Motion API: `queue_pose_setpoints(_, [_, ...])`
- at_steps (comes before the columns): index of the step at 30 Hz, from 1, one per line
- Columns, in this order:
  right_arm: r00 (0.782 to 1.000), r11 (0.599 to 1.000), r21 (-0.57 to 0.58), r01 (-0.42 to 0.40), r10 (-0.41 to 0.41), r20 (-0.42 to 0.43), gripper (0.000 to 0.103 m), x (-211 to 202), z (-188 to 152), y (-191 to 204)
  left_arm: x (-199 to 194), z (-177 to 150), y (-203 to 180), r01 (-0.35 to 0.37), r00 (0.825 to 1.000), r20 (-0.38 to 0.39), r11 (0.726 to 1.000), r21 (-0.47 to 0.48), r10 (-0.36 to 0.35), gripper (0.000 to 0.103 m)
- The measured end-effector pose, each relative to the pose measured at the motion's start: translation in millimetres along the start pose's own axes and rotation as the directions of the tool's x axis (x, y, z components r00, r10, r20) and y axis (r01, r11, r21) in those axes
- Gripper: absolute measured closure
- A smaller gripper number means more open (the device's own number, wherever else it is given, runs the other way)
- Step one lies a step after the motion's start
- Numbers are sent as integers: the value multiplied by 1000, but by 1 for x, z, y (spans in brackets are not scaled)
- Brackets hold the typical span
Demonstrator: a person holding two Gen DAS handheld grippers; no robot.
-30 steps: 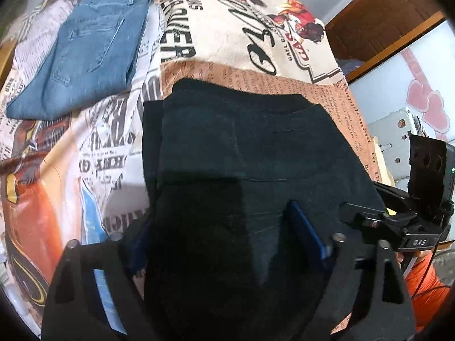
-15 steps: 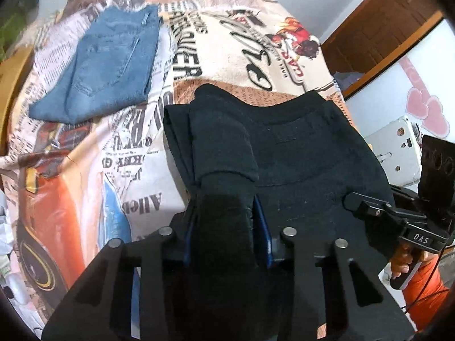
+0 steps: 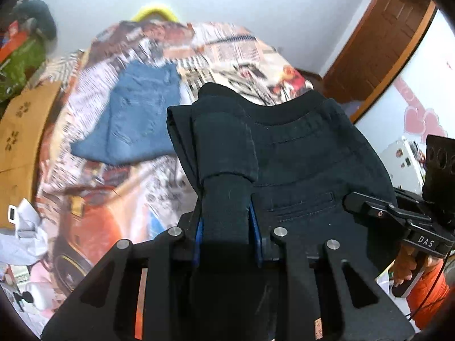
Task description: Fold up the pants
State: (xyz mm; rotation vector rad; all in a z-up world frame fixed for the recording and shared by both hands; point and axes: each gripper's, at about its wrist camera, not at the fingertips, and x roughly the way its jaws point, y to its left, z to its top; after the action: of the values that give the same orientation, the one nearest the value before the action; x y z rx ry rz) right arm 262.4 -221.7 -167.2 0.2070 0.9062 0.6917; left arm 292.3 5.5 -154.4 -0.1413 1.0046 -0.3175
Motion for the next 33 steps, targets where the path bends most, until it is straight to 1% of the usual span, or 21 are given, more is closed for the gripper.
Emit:
queue_pose_setpoints(4, [999, 999, -46, -10, 12, 38, 84, 8, 23, 14, -16, 17, 17, -26, 997, 67, 1000, -10, 26, 76])
queue_pose_setpoints(7, [998, 997, -79, -16, 22, 66, 84, 18, 43, 21, -25, 33, 32, -51, 992, 117, 999, -17, 52, 76])
queue_pose_setpoints(10, [996, 994, -103, -21, 29, 83, 84, 34, 65, 29, -25, 49, 48, -79, 986, 146, 997, -18, 80, 76])
queue_pose_setpoints(15, [996, 990, -138, -12, 24, 83, 84, 68, 94, 37, -11, 78, 85, -113, 982, 149, 992, -52, 119, 76])
queue_pose_setpoints(20, [996, 988, -156, -9, 22, 86, 84, 109, 121, 44, 8, 107, 116, -165, 970, 175, 985, -48, 171, 76])
queue_pose_setpoints(23, [996, 989, -145, -13, 26, 90, 84, 126, 131, 45, 21, 120, 130, -176, 967, 175, 982, -66, 185, 76])
queue_pose_setpoints(27, [997, 992, -130, -7, 17, 79, 84, 157, 143, 42, 54, 137, 154, -194, 965, 157, 975, -105, 208, 76])
queue_pose_setpoints(31, [998, 993, -121, 13, -6, 58, 84, 190, 149, 31, 91, 143, 176, -204, 967, 131, 972, -120, 219, 76])
queue_pose_setpoints(33, [999, 995, -99, 15, -11, 43, 84, 206, 150, 21, 112, 145, 188, -210, 968, 115, 970, -121, 223, 76])
